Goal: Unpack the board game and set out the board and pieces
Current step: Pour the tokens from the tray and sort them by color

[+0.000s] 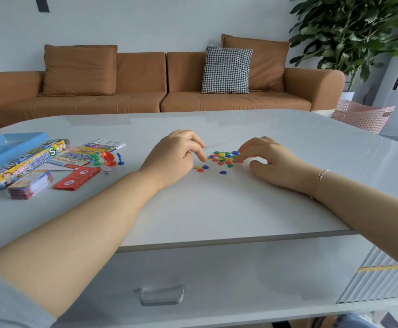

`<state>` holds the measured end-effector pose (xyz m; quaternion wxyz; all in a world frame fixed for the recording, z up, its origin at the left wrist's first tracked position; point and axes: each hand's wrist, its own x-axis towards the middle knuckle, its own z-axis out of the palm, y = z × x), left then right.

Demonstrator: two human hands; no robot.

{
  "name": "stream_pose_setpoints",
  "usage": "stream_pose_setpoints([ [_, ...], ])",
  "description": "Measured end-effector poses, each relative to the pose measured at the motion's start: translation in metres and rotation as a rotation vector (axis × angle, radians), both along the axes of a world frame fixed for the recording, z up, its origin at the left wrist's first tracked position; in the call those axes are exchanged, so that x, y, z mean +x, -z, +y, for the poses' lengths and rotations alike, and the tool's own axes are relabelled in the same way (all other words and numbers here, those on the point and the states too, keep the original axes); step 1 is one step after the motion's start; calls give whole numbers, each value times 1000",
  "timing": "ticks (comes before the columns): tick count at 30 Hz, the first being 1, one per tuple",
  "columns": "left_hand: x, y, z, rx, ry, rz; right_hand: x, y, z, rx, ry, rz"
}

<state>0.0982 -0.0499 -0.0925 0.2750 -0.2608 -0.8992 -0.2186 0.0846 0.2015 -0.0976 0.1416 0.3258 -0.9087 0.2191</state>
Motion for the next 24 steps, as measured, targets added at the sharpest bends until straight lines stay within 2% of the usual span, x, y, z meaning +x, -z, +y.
stream_pose_setpoints([
  [4,-2,2,1,-73,7,-88,8,-3,-5,-15,-67,36],
  [10,-8,8,3,-82,44,-114,19,-8,-12,21,-163,-74],
  [14,-5,3,-1,-2,76,5,16,-7,-13,19,-102,-82],
  [24,-4,4,2,-87,42,-61,21,-10,-12,-37,-70,-84],
])
